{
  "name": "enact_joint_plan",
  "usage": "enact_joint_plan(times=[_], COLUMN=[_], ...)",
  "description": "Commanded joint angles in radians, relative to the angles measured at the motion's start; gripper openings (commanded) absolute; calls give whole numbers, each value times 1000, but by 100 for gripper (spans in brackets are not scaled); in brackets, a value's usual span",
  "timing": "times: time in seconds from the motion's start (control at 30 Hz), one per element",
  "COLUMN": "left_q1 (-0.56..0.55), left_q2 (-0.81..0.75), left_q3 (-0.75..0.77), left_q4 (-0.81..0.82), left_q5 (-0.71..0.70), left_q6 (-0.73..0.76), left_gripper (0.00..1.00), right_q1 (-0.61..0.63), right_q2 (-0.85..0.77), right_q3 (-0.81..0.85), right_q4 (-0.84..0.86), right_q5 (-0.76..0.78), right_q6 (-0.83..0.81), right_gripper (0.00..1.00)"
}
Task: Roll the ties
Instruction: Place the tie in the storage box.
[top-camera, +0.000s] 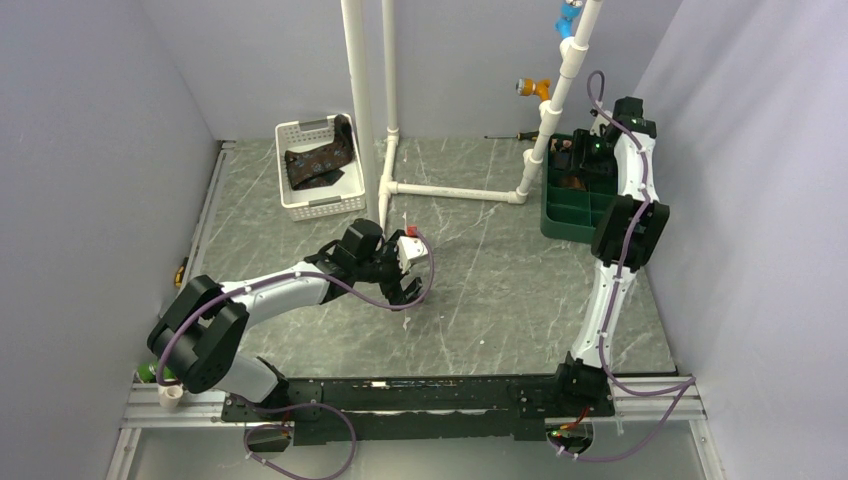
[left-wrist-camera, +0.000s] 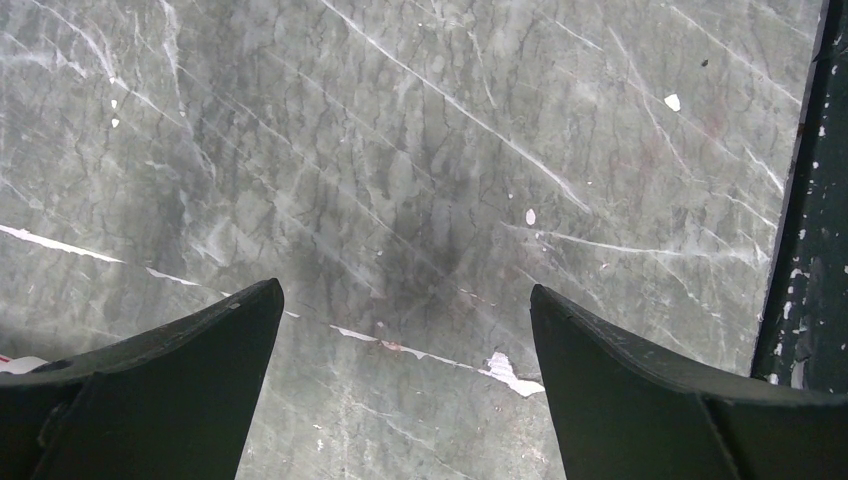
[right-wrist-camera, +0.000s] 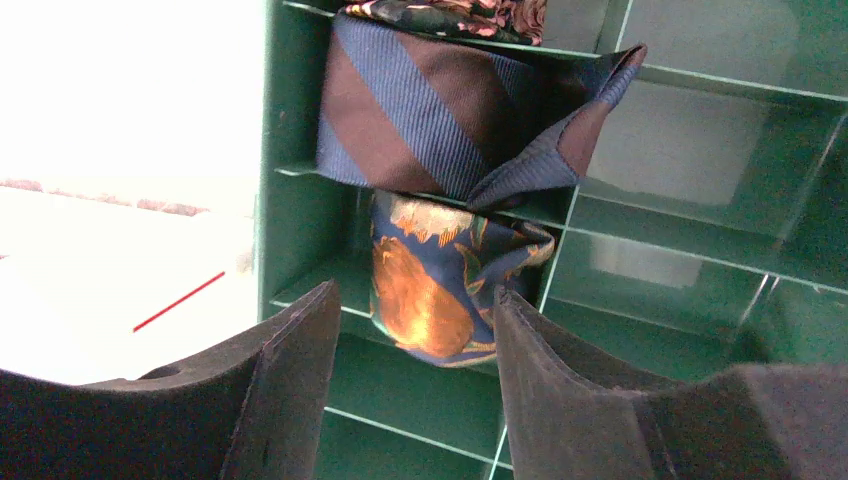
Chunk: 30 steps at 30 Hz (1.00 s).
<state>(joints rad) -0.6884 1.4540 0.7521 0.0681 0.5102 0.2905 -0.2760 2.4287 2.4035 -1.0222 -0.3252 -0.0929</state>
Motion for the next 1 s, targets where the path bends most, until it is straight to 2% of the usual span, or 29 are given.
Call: enact_joint_plan(times=[0.0, 0.13, 0.27, 0.47, 0.57, 0.73, 0.83, 0.97], left_q1=[5, 7, 8, 10, 11, 16, 22, 22], left_q2=[-3, -4, -5, -5, -9, -12, -21, -62], left_q3=[20, 20, 22, 28, 25, 27, 38, 38], left_q4=[16, 13, 10, -6, -17, -37, -54, -47], left_q5=[18, 18, 18, 16, 12, -4, 13, 39], left_q6=[-7, -10, -11, -11, -5, 3, 5, 1], left_gripper=[100, 99, 99, 100, 99, 99, 99, 99], right_q1=[-11, -11, -8, 3, 3, 3, 4, 5], right_q2=[-96, -113, -89, -42, -11, 42, 29, -52], right_q3=[-40, -128, -133, -125, -113, -82, -108, -133], right_q4=[1, 4, 9, 108, 151, 129, 127, 126], right_q5=[-29, -9, 16, 46, 63, 86, 73, -9], right_q6=[1, 1, 2, 17, 23, -1, -21, -27], right_gripper=[58, 56, 53, 35, 32, 25, 26, 35])
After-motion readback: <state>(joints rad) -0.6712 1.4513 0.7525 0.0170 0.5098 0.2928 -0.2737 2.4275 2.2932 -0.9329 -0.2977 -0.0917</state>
